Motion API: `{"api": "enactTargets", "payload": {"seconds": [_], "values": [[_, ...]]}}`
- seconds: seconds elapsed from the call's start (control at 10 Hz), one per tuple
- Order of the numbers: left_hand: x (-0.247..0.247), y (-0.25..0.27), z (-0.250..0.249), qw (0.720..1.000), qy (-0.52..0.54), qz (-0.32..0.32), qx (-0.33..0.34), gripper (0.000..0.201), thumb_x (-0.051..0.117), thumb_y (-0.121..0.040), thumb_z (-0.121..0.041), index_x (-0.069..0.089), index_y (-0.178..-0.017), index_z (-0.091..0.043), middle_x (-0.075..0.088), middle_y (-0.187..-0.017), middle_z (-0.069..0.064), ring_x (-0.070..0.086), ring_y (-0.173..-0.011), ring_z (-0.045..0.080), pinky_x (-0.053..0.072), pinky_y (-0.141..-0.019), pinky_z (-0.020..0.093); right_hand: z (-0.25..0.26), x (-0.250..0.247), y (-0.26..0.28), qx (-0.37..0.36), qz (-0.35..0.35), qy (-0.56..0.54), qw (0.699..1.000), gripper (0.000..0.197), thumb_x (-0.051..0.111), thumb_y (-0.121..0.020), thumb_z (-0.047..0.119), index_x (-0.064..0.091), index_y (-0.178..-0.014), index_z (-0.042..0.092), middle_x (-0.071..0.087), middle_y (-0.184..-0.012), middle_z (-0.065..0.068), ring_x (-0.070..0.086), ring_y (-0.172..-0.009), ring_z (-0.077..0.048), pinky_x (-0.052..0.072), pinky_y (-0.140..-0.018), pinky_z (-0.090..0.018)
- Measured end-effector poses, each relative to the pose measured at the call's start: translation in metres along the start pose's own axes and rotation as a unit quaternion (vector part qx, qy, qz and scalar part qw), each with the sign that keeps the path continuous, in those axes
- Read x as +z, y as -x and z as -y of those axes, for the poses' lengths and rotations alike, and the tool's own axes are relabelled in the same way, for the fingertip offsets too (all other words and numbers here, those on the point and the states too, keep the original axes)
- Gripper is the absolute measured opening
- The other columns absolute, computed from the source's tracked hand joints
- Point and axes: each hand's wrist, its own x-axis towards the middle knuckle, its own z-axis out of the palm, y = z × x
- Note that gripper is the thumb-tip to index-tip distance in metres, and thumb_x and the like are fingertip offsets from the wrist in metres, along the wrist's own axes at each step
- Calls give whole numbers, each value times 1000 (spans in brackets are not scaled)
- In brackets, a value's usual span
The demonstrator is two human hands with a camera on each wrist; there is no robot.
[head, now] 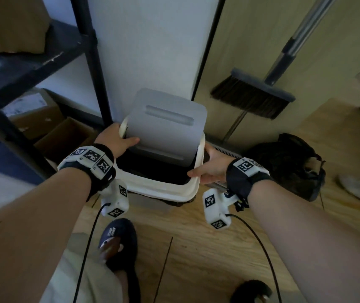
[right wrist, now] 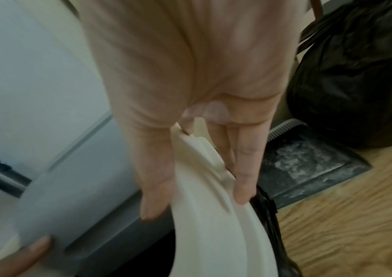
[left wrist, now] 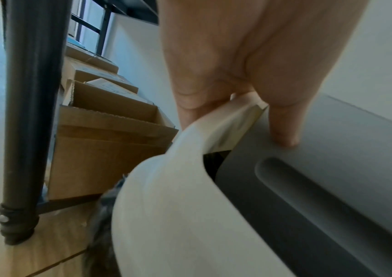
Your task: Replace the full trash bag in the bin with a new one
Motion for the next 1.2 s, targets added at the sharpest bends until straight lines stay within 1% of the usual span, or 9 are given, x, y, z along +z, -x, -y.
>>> {"api": "enactTargets", "payload": {"seconds": [0.1,0.2,0.3,0.4,0.6,0.8,1.0,1.1,1.2], "values": [[-10,-12,4,999,34,-33,-21,60,65,-85,-29,42,-136,-5,52,-135,17,49,-123,34,39,-105,42,18,16,-22,-12,10,-24,1000,136,88,-45,4,9,-147,47,39,-149,-10,53,-121,-40,54,-81,-60],[-20,-22,6,996,73,-54,-24,63,63,-87,-25,36,-141,-9,45,-144,13,43,-132,30,32,-109,38,29,28,-37,-20,13,-28,999,145,89,-31,12,9,-147,46,34,-153,-6,49,-125,-39,57,-74,-55],[-21,-30,11,995,75,-57,-14,62,64,-86,-26,38,-140,-9,48,-142,13,45,-130,31,34,-108,40,31,30,-40,0,16,-22,1000,143,91,-39,8,5,-148,46,36,-152,-8,51,-125,-37,59,-73,-50],[-18,-30,13,995,69,-77,-20,57,64,-84,-28,44,-135,-9,55,-133,17,51,-122,35,39,-101,41,30,26,-40,4,18,-9,1000,132,86,-57,2,2,-149,44,37,-151,-9,55,-121,-35,60,-74,-45],[-15,-28,14,989,71,-112,-60,46,49,-92,-25,43,-135,-11,54,-130,19,50,-119,38,39,-97,41,32,27,-40,2,24,5,1000,131,85,-57,2,3,-149,45,42,-148,-10,60,-115,-33,60,-77,-46],[-19,-27,17,988,71,-120,-62,40,41,-96,-22,45,-132,-5,53,-128,24,50,-118,40,38,-98,43,33,31,-38,-14,21,16,1000,123,83,-65,5,3,-149,43,45,-146,-8,62,-111,-30,60,-76,-39],[-18,-23,12,988,88,-114,-58,49,43,-95,-23,33,-143,-16,48,-136,20,47,-123,38,36,-102,43,32,28,-32,-33,4,97,995,120,84,-67,24,-1,-151,36,43,-147,-6,61,-111,-28,55,-91,-44],[-20,-17,6,990,56,-124,-41,58,44,-94,-24,22,-148,-20,37,-145,19,41,-130,38,34,-106,47,30,24,-17,-55,-14,176,983,110,79,-71,37,7,-152,29,34,-153,-2,54,-123,-28,50,-100,-43],[-22,-13,-9,990,-4,-143,4,63,45,-93,-24,18,-150,-15,34,-149,19,35,-136,37,31,-112,51,28,10,3,-88,-35,225,970,91,71,-79,41,20,-152,23,30,-156,0,39,-137,-23,39,-110,-38]]}}
